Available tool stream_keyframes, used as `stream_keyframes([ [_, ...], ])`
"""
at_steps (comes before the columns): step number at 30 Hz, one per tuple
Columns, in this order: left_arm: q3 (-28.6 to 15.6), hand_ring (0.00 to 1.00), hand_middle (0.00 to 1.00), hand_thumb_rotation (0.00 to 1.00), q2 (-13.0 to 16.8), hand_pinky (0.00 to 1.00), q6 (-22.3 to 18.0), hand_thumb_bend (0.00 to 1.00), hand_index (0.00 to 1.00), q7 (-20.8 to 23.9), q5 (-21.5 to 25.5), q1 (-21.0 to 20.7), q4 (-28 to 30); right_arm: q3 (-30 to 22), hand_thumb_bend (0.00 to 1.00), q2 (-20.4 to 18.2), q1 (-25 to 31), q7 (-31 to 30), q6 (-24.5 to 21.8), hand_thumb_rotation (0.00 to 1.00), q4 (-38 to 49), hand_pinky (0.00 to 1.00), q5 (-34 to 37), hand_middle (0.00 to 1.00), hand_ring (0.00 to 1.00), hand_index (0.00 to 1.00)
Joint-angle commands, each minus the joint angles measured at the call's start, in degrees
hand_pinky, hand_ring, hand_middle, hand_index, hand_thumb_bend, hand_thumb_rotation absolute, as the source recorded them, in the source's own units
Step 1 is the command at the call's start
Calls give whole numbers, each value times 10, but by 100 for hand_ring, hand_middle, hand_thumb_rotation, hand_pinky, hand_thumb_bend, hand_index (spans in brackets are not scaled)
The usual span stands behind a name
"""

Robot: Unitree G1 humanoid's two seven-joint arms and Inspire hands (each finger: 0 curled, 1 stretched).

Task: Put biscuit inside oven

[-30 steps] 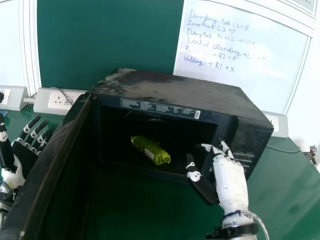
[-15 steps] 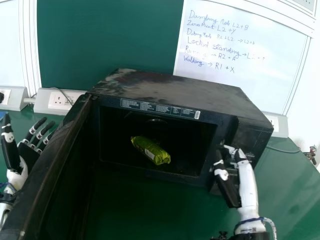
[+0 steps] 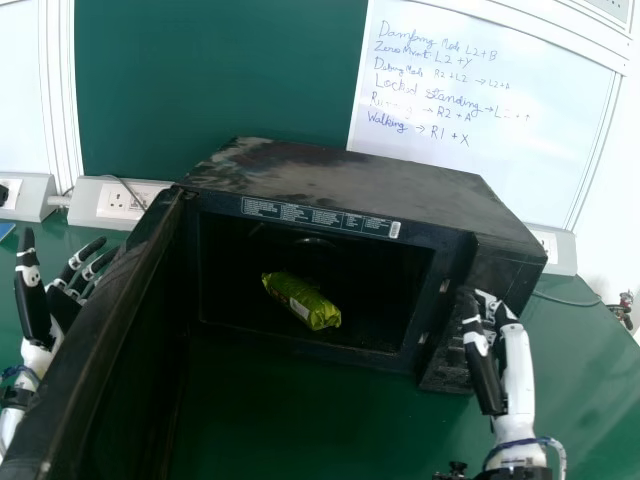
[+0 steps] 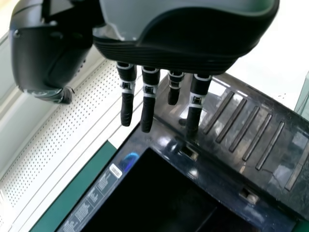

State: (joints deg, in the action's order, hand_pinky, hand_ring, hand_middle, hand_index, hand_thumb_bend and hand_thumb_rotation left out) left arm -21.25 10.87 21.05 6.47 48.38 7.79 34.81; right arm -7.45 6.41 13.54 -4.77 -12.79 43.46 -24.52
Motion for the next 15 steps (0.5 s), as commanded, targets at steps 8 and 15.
stream_keyframes([
  [8, 40, 74, 71, 35, -5, 79, 1, 88, 72, -17, -40, 13, 25, -24, 67, 3, -6, 11, -3, 17, 4, 67, 13, 77, 75, 77],
  [15, 52, 80, 76, 38, -3, 88, 5, 80, 80, -34, -47, 25, 30, -28, 67, 6, -9, 12, -7, 15, 5, 67, 17, 77, 75, 76],
])
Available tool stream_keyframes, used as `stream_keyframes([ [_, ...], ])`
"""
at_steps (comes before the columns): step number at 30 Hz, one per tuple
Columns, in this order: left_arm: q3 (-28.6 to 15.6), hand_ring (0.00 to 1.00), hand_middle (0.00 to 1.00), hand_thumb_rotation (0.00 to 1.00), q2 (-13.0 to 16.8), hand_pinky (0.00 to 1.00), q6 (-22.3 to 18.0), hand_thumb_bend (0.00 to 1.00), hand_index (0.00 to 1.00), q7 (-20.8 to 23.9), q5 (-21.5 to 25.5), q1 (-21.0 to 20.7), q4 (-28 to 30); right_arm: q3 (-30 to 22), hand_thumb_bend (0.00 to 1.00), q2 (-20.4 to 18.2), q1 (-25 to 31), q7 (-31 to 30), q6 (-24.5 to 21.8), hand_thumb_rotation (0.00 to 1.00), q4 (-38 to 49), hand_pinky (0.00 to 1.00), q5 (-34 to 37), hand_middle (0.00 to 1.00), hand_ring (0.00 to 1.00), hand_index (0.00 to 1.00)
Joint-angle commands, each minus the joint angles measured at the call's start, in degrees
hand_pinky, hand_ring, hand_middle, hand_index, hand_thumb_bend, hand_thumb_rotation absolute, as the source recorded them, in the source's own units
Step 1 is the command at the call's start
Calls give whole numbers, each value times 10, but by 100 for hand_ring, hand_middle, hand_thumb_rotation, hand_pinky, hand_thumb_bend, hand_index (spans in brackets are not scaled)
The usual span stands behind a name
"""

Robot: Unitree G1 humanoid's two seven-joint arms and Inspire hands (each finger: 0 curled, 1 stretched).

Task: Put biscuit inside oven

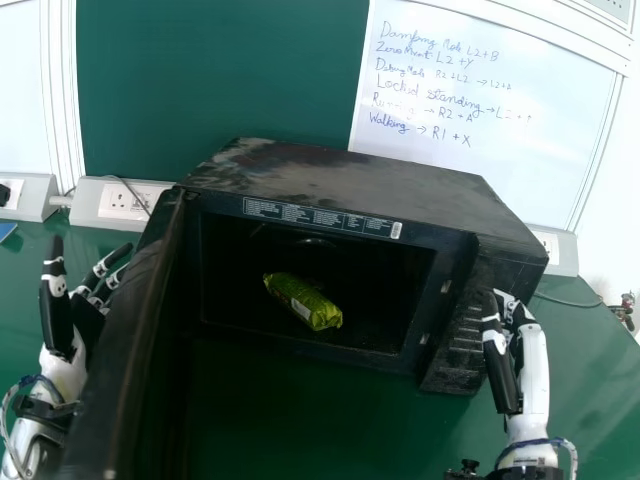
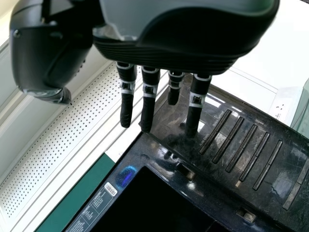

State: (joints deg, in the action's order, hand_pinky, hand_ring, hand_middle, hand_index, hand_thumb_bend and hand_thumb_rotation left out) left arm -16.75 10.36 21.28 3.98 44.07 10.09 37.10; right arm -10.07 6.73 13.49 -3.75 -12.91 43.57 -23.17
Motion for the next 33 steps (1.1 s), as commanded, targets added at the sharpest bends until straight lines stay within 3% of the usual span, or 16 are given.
stream_keyframes([
  [1, 8, 81, 78, 39, 2, 89, 3, 79, 82, -9, -6, 3, 7, -2, 67, 3, -9, 2, -6, 15, 3, 67, 3, 77, 75, 76],
  [11, 7, 80, 78, 37, -1, 86, 8, 74, 84, -21, 1, 5, 4, -4, 68, 7, -8, 1, -15, 15, 7, 67, 2, 77, 75, 76],
  [17, 15, 81, 80, 41, -5, 86, 5, 67, 86, -28, -7, 7, 6, -1, 68, 7, -7, 0, -15, 15, 10, 67, 1, 77, 75, 76],
  [33, 28, 81, 79, 42, -4, 87, 4, 63, 85, -60, -32, 0, -9, -8, 68, 12, -7, -2, -24, 15, 19, 67, 4, 78, 76, 77],
])
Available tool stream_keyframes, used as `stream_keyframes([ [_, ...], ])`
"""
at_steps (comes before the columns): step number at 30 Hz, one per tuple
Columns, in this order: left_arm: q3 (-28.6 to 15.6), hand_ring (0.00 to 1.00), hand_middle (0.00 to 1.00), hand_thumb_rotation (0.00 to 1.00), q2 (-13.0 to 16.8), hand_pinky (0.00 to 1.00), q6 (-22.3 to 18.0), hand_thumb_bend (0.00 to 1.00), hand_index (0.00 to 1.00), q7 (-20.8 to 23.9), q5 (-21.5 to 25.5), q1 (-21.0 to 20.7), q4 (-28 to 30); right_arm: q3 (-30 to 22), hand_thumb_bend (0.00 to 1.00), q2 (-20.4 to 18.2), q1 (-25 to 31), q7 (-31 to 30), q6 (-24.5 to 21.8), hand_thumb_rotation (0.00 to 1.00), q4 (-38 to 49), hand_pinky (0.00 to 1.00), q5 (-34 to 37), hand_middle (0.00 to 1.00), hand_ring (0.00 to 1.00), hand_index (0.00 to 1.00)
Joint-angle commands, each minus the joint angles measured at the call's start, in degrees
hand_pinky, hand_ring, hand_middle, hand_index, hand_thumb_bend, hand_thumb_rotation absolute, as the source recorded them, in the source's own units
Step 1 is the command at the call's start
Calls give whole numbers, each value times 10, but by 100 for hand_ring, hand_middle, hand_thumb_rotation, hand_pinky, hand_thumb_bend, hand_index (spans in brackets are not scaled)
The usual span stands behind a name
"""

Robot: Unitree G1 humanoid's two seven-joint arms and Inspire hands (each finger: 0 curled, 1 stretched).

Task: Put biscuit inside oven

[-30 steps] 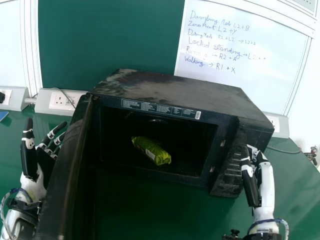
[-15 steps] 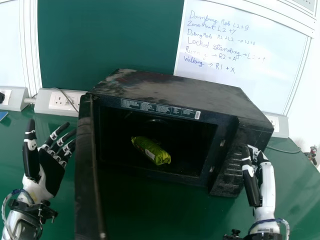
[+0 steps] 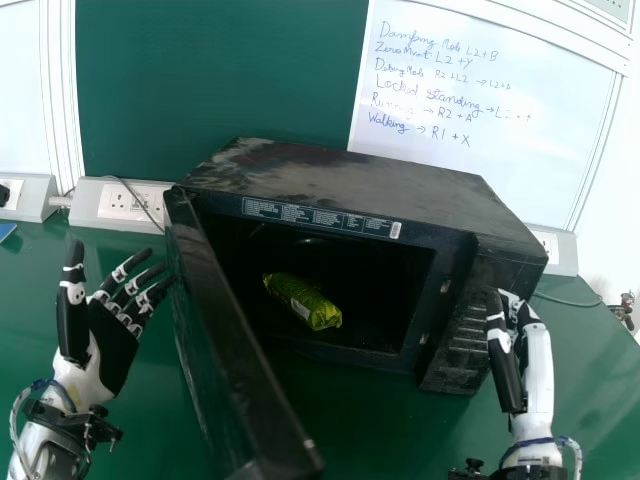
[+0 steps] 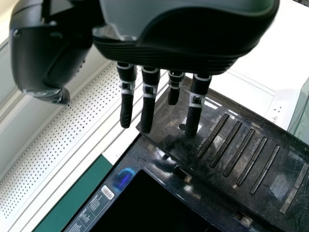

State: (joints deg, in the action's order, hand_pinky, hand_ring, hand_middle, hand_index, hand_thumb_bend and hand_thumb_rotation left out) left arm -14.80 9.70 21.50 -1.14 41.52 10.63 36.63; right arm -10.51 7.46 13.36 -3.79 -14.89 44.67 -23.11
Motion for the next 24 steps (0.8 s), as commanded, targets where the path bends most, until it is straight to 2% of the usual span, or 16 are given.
stream_keyframes([
  [1, 10, 81, 79, 42, 5, 86, 1, 63, 85, -13, -8, -5, -5, -5, 68, 6, -6, -1, -4, 15, 8, 67, 3, 78, 76, 77],
  [10, 24, 78, 76, 43, 8, 83, 8, 63, 81, -32, -18, -22, -15, -10, 68, 7, -5, -1, -5, 15, 8, 68, 6, 78, 77, 76],
  [24, 38, 75, 73, 35, -3, 82, 27, 66, 79, -44, -2, -60, -46, -11, 69, 16, -9, 1, -12, 18, 11, 68, -6, 77, 76, 76],
])
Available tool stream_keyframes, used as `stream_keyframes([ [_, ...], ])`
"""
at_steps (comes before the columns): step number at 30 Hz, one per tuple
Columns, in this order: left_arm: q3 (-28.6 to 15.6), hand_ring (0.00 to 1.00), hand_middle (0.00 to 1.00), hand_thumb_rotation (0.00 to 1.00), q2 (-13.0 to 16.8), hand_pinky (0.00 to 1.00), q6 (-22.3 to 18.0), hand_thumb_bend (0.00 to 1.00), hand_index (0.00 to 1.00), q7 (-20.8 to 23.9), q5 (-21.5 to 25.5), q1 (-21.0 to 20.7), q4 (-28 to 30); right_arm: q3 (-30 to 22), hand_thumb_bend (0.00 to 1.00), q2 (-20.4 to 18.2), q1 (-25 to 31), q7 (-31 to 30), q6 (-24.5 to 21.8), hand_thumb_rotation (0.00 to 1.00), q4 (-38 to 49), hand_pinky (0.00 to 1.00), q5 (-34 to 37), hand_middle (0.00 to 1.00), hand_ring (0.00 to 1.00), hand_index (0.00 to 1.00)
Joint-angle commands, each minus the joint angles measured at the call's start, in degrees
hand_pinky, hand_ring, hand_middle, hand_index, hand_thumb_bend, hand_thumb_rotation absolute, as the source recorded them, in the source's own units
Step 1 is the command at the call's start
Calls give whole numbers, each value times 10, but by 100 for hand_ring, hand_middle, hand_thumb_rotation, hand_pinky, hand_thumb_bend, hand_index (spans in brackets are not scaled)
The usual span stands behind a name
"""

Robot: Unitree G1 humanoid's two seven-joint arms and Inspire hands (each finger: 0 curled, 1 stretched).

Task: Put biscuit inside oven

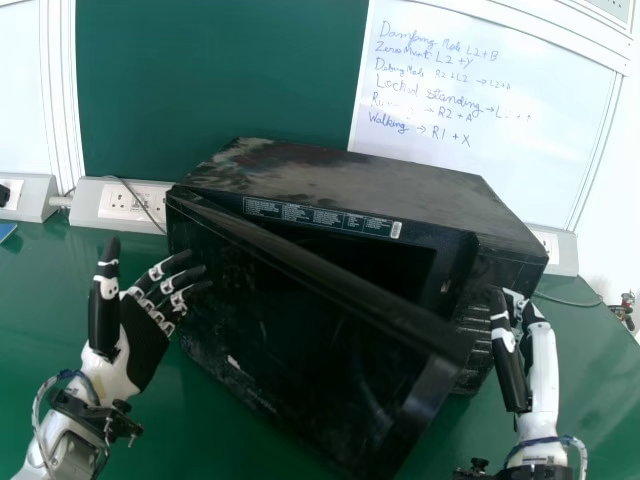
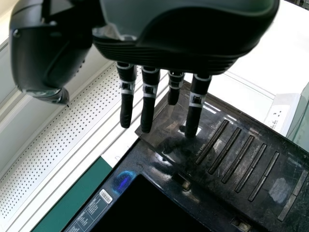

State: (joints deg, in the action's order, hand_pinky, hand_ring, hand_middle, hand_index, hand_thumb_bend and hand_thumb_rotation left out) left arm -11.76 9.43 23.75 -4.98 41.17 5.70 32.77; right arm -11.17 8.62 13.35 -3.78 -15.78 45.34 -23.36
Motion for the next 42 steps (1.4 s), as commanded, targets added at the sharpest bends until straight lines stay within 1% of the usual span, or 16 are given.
stream_keyframes([
  [1, 9, 76, 73, 36, 0, 83, 4, 66, 79, -7, -2, -13, -10, -6, 68, 4, -10, 2, -4, 18, 5, 69, -2, 78, 76, 76],
  [6, 14, 76, 73, 36, 2, 82, 7, 67, 77, -4, -10, -31, -23, -9, 68, 9, -11, -2, -9, 18, 9, 70, 0, 78, 77, 76],
  [10, 22, 75, 73, 38, 3, 81, 1, 67, 74, -7, -36, -45, -36, -7, 68, 10, -10, -3, -11, 18, 12, 69, 0, 77, 77, 75],
  [14, 28, 76, 74, 39, 3, 80, -5, 66, 74, -12, -58, -56, -50, -8, 69, 10, -11, -1, -11, 18, 10, 68, 0, 77, 76, 75],
  [18, 30, 77, 75, 39, -2, 80, -9, 65, 76, -16, -72, -69, -67, -11, 69, 9, -11, 1, -13, 18, 11, 69, 2, 78, 77, 75],
  [24, 33, 79, 77, 38, -8, 80, -22, 68, 77, -24, -96, -91, -96, -22, 69, 10, -13, 4, -7, 19, 6, 68, 7, 78, 75, 77],
  [28, 35, 77, 76, 37, -15, 78, -23, 69, 75, -21, -101, -98, -104, -39, 68, 14, -18, 7, -3, 19, -1, 68, 13, 77, 75, 77],
  [31, 35, 77, 76, 35, -18, 78, -20, 70, 76, -24, -100, -100, -106, -54, 67, 17, -22, 7, -7, 18, -10, 67, 20, 77, 74, 77],
  [37, 41, 78, 77, 36, -15, 79, -21, 70, 78, -30, -114, -104, -108, -100, 68, 25, -30, -7, -9, 16, -38, 65, 82, 76, 72, 77],
  [42, 39, 80, 79, 36, -13, 79, -18, 70, 79, -37, -118, -113, -117, -125, 67, 37, -24, -7, -2, 12, -56, 64, 106, 76, 72, 77],
])
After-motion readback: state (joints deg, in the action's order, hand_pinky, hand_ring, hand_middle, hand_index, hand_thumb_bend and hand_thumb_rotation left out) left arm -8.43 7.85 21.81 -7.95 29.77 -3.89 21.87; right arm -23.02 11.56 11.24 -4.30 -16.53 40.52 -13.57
